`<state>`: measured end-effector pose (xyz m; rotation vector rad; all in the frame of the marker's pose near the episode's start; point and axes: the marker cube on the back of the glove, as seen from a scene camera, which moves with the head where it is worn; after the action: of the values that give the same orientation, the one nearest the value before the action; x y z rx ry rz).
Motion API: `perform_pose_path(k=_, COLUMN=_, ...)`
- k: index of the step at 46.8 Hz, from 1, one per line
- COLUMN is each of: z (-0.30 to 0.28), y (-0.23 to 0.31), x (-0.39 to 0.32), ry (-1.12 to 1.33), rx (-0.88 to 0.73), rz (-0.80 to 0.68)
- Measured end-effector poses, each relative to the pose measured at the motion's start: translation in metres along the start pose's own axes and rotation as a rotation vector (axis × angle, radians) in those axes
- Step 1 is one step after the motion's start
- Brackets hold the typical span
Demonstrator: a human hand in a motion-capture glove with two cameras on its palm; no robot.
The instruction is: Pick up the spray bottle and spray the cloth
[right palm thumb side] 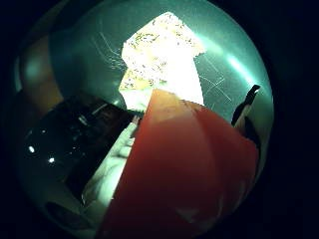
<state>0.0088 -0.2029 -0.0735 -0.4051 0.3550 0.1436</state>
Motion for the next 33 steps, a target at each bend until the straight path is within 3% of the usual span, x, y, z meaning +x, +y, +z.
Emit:
perform_pose_path(k=19, z=0.007, y=-0.031, x=-0.073, ry=0.241, rx=-0.104, rz=0.107)
perform_pose_path(k=33, z=0.009, y=-0.029, x=-0.094, ry=0.128, rx=-0.017, rz=0.057)
